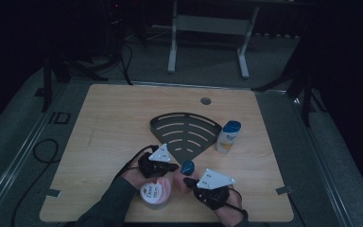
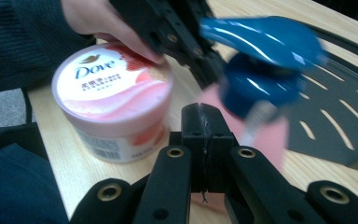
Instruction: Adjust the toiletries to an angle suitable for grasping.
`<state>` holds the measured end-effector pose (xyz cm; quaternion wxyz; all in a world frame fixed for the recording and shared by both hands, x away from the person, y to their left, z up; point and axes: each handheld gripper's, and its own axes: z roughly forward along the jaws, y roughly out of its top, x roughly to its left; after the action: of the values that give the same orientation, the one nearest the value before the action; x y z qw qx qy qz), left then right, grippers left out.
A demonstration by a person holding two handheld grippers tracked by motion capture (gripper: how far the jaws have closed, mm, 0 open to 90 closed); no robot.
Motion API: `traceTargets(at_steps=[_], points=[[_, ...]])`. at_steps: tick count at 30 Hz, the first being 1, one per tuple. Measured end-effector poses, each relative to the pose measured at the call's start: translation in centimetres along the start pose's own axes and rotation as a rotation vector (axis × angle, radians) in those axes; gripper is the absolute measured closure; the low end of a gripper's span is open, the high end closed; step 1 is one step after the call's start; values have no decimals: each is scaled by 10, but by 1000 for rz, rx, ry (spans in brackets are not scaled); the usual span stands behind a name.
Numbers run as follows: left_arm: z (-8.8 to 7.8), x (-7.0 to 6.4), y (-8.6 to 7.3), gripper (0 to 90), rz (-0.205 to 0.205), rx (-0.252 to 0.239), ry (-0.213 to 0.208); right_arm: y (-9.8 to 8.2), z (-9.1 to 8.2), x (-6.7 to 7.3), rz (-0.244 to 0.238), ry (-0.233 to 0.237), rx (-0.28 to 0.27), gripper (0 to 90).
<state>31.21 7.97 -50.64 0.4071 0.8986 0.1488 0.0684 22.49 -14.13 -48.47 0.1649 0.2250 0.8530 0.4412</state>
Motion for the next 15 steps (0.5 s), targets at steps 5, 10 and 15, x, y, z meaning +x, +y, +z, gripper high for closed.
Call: traceTargets(at_steps=[5, 10, 15], points=[[-1, 1, -1, 900, -9, -8, -11, 5, 10, 9, 4, 6, 0, 896], [-10, 8, -3, 899, -25, -19, 26, 11, 22, 19, -1, -12, 13, 896], [-23, 15, -7, 898, -46, -27, 69, 11, 33, 22, 27, -41, 26, 898]])
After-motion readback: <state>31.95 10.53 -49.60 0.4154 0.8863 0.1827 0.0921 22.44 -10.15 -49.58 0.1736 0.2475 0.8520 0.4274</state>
